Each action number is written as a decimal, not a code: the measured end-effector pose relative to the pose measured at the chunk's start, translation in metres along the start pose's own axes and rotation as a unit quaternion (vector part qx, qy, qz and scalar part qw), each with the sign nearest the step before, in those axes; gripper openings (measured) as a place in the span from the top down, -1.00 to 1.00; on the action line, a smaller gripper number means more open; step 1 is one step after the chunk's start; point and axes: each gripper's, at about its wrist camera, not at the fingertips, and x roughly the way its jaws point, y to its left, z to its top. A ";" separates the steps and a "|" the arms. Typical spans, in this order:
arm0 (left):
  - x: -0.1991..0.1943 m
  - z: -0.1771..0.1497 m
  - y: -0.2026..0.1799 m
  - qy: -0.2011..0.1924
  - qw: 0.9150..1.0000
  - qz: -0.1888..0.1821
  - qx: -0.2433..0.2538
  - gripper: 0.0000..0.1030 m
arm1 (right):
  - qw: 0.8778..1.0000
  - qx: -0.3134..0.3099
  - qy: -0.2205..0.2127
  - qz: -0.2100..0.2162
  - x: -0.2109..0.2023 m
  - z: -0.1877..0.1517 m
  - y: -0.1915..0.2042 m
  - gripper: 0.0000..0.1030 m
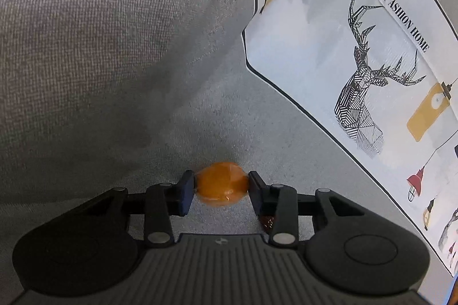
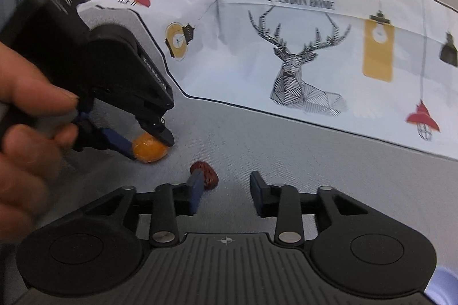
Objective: Organize fruits
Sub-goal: 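Grasp a plastic-wrapped orange with the left tool while the right tool grasps a brown date, then carry the wrapped orange with the left tool while the right tool carries the date over the plate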
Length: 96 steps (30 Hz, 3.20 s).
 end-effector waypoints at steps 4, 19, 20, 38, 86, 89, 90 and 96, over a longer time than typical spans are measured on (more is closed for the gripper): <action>-0.001 -0.001 0.003 -0.001 1.000 -0.002 -0.002 0.14 | 1.000 -0.015 0.003 0.012 0.017 0.005 0.001 0.13; 0.000 -0.001 0.009 0.006 1.000 -0.019 -0.002 0.14 | 0.999 -0.034 0.018 0.009 0.026 0.005 0.015 0.50; -0.001 -0.003 0.008 0.007 1.000 -0.023 -0.001 0.14 | 0.999 -0.033 0.014 0.006 0.019 0.006 0.014 0.50; -0.100 -0.091 -0.041 -0.043 0.983 -0.074 0.162 0.14 | 0.991 0.095 -0.063 -0.070 -0.201 -0.020 -0.032 0.50; -0.113 -0.308 -0.120 -0.063 0.865 -0.187 0.461 0.14 | 0.974 0.167 -0.064 -0.136 -0.238 -0.129 -0.079 0.62; -0.109 -0.308 -0.122 -0.060 0.867 -0.187 0.458 0.14 | 0.974 0.170 -0.062 -0.138 -0.236 -0.130 -0.080 0.65; -0.108 -0.308 -0.123 -0.059 0.868 -0.187 0.457 0.14 | 0.974 0.169 -0.061 -0.139 -0.236 -0.130 -0.080 0.65; -0.107 -0.306 -0.125 -0.053 0.869 -0.191 0.454 0.10 | 0.975 0.167 -0.052 -0.138 -0.231 -0.129 -0.078 0.58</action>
